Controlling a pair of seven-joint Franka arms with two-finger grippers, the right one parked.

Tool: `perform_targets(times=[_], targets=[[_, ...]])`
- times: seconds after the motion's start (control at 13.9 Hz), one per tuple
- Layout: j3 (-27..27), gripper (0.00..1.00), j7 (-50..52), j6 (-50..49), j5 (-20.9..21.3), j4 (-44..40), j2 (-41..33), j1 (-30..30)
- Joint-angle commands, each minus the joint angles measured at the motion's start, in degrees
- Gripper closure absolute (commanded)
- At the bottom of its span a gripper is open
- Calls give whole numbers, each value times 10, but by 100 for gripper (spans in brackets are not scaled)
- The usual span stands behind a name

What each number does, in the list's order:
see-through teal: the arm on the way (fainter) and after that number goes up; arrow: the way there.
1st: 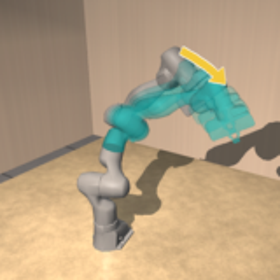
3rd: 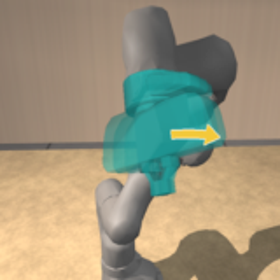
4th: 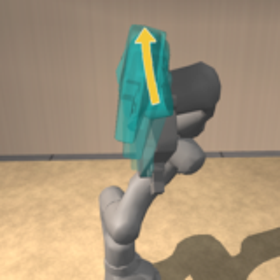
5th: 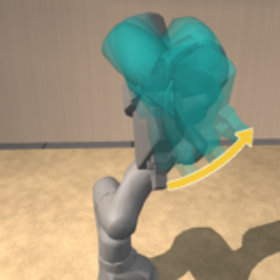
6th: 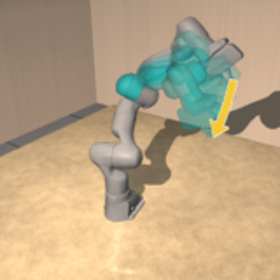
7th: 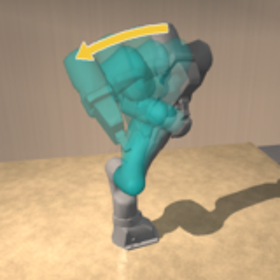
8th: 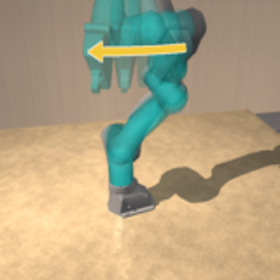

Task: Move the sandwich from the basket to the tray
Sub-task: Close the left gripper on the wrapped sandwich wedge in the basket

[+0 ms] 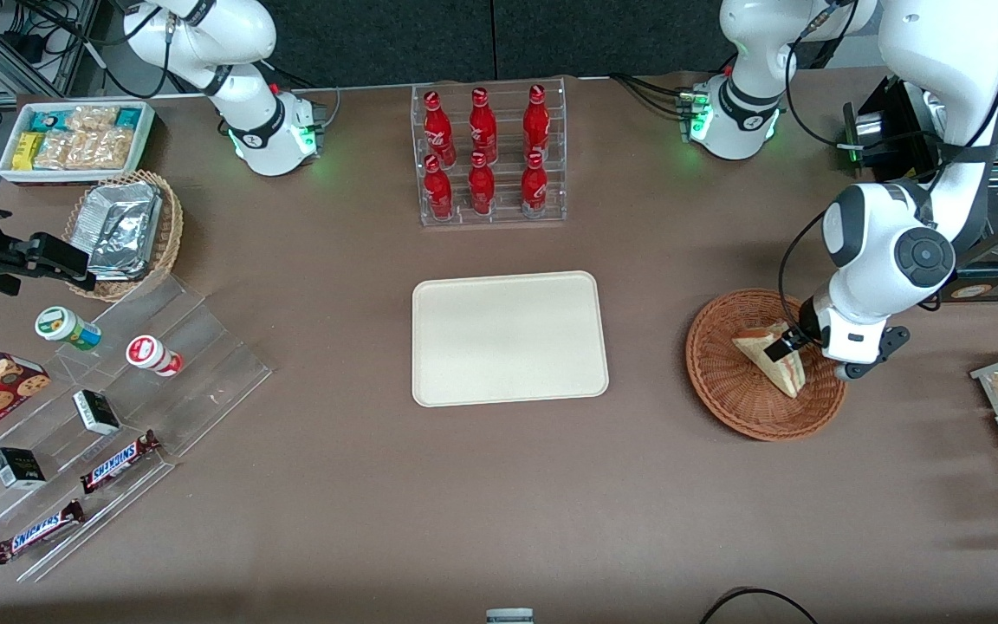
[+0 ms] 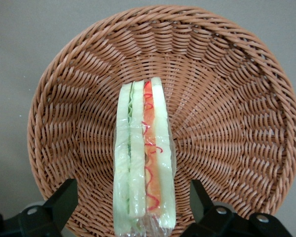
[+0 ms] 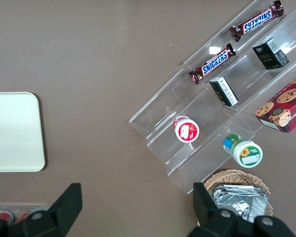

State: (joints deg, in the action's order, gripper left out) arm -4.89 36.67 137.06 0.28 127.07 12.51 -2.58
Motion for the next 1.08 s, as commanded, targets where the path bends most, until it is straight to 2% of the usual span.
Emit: perform_targets(times=[0.0, 0.14, 0.22, 0.29, 0.36, 0.43, 1.01], targets=[[1, 0, 22, 10, -1, -2, 19, 1], [1, 4, 25, 11, -2, -2, 24, 1], [1, 16, 30, 11, -5, -2, 24, 1], [1, 44, 50, 11, -11, -2, 25, 1], [1, 79, 69, 11, -12, -3, 26, 2], [1, 100, 84, 10, -12, -4, 26, 2], [-1, 100, 85, -46, -10, -63, 40, 3]])
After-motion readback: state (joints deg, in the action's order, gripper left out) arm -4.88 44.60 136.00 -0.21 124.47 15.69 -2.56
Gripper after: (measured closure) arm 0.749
